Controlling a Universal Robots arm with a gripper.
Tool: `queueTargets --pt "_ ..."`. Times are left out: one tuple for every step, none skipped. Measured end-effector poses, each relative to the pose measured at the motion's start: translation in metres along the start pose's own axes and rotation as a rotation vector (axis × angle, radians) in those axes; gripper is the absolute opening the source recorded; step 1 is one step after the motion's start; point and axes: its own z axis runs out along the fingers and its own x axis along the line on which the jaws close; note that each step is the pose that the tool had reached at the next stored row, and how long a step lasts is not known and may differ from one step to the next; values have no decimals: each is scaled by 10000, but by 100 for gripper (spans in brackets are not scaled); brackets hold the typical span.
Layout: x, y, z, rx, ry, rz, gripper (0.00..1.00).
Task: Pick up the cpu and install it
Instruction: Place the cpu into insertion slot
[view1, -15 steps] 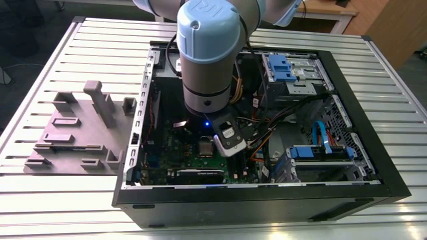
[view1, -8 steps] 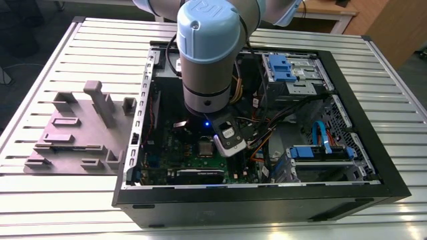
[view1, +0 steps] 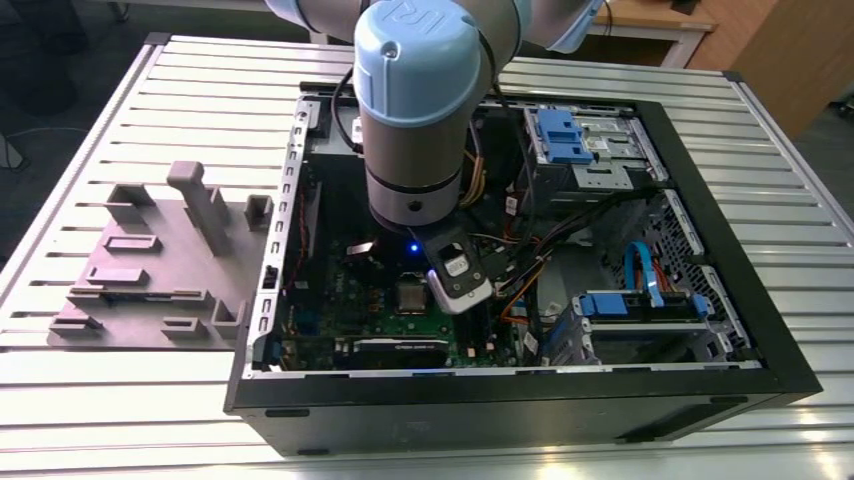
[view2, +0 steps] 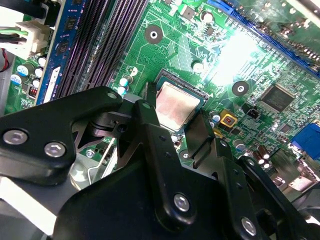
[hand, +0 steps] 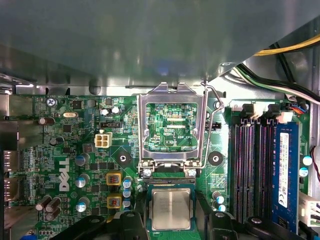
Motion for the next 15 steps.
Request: queueTargets --pt "0 0 0 0 0 0 47" --pt "0 0 1 0 0 0 47" --pt "0 0 0 0 0 0 47" --pt "0 0 1 1 0 0 47" --pt "0 0 2 0 0 0 47" --pt "0 0 2 0 0 0 47" --pt "0 0 2 1 0 0 47" --pt "0 0 2 1 0 0 47" --pt "0 0 2 0 0 0 47" --pt "0 0 2 0 0 0 47" --pt "0 0 3 0 0 0 47" --pt "0 0 3 0 0 0 47" --pt "0 0 2 1 0 0 47" --pt "0 0 3 0 0 0 47" --pt "0 0 3 0 0 0 47"
